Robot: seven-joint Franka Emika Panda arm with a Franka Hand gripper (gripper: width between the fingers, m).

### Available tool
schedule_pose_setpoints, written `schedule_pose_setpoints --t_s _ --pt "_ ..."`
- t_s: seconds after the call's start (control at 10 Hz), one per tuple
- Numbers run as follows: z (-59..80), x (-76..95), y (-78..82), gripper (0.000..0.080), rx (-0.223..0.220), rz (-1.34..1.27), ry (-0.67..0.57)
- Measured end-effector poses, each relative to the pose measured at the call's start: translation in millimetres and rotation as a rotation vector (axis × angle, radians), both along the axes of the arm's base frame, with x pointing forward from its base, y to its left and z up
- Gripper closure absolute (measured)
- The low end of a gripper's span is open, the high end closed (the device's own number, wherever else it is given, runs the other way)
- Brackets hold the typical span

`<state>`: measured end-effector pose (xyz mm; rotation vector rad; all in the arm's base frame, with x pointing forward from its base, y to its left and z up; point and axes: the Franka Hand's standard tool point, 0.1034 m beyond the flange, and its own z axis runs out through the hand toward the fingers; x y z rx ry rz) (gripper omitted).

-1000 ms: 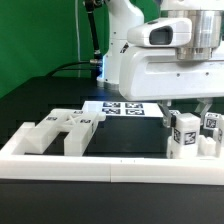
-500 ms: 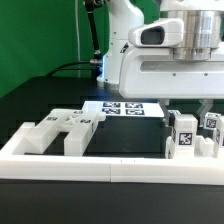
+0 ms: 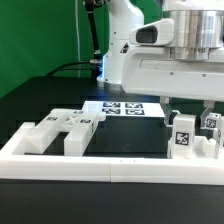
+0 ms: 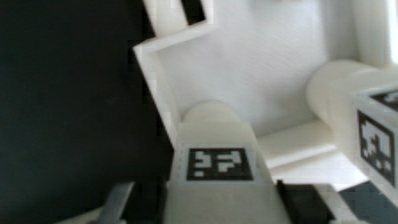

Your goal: Assemble chair

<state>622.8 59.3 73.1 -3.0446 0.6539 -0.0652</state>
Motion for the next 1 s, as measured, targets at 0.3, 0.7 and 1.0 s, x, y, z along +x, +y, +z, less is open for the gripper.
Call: schedule_pose_setpoints --t_s 0.3,0.7,1.0 --pt "0.0 0.2 0.0 0.0432 0.003 -0.043 0.000" --pt "0.0 0.2 -1.0 0.0170 -0.001 0.023 0.000" --pt "0.3 0.5 -1.8 0.0151 -0.016 0.224 -0.003"
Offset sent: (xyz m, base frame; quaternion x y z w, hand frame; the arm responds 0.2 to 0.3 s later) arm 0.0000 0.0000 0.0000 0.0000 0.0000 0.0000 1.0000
